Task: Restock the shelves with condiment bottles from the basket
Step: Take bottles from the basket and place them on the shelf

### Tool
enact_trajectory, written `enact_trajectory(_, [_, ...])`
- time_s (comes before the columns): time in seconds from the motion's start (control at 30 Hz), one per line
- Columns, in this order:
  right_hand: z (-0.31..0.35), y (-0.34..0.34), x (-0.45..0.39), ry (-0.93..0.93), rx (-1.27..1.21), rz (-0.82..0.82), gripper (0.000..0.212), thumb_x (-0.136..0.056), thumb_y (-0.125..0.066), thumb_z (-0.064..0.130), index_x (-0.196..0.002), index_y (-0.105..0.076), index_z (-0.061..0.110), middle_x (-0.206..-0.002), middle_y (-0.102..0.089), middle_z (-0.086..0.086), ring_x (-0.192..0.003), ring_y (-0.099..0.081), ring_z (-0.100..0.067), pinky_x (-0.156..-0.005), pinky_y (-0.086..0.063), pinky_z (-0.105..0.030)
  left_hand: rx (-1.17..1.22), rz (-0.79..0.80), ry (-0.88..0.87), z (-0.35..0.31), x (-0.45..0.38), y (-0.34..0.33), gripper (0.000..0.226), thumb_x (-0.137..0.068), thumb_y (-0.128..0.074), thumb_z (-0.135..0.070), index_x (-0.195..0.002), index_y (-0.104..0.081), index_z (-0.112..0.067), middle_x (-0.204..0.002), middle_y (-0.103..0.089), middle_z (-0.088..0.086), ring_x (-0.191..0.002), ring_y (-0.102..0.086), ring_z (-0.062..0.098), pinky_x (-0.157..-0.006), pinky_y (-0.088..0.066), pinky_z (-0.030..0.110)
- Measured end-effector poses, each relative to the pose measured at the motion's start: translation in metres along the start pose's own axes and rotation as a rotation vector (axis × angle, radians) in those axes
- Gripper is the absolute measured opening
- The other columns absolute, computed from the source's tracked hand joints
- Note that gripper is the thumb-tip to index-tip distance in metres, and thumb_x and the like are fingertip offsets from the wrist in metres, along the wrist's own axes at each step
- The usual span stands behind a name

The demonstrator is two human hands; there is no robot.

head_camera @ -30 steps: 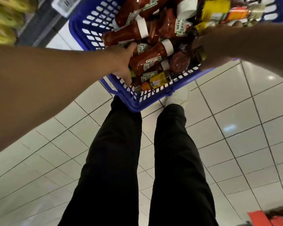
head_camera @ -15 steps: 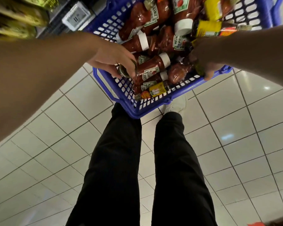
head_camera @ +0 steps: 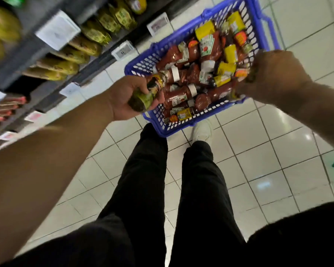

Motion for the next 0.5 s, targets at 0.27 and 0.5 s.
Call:
enact_trajectory(0.27, [0.067, 0.148, 0.163, -0.16, -1.817, 0.419, 0.032, -0.095, -0.05, 0.014, -0.121, -0.061, 0.001, -0.098, -0.071, -0.015, -0.086, -0.071, -0.025, -0.073, -0.061, -0.032, 0.101, 0.055, -0.446, -0.032, 0.242, -0.134, 0.028, -0.078, -0.057, -0.012, -0.106, -0.059, -0.006, -0.086, -0.062, 0.007, -0.067, -0.062, 0.02, -0.057, -0.05, 0.029])
enact_trajectory(0.5, [0.207, 0.274, 0.264, 0.356, -1.735, 0.62, 0.039, -0.075, -0.056, 0.002, -0.112, -0.062, 0.01, -0.085, -0.067, -0.014, -0.074, -0.067, -0.029, -0.067, -0.057, -0.04, 0.19, 0.103, -0.775, -0.048, 0.423, -0.193, 0.03, -0.08, -0.063, -0.02, -0.109, -0.06, -0.012, -0.089, -0.061, 0.006, -0.069, -0.061, 0.02, -0.062, -0.05, 0.032])
Point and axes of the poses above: each hand's wrist, its own x-axis away from the middle knuckle, its own y-axis out of the back of the hand, z = x × y, the point moved 6 cm from there along -x, towards the middle knuckle
